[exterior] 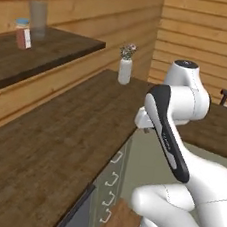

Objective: Take a straw from the drawer in front and place it inside the glass cup on the dining counter.

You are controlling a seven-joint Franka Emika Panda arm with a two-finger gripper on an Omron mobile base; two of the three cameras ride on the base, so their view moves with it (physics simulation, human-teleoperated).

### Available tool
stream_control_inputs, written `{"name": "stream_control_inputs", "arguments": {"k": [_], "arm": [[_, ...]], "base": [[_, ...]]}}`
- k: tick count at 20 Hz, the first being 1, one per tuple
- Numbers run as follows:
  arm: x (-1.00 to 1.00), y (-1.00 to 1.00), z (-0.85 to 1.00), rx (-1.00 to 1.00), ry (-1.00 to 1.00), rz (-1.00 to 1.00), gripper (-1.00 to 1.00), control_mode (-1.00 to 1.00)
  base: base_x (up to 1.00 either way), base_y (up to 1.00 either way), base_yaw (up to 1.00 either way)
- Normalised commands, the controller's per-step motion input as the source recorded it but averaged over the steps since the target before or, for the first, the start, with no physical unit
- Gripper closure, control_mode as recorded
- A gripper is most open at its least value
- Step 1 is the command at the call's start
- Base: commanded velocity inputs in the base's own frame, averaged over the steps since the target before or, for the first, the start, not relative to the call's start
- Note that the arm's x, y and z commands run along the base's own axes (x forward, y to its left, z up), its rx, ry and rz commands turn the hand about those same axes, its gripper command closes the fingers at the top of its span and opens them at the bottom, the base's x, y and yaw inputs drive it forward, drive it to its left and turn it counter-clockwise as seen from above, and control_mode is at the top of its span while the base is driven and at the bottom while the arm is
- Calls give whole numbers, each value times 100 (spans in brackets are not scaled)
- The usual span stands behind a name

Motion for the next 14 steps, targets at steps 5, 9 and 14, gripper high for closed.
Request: {"name": "stream_control_inputs", "arguments": {"k": [5,9,14], "arm": [[0,0,0,0,0,0,-100,100],[0,0,0,0,0,0,-100,100],[0,19,-1,29,0,-22,-100,-100]], "base": [[-40,85,-43],[0,94,-39],[0,20,-8]]}}
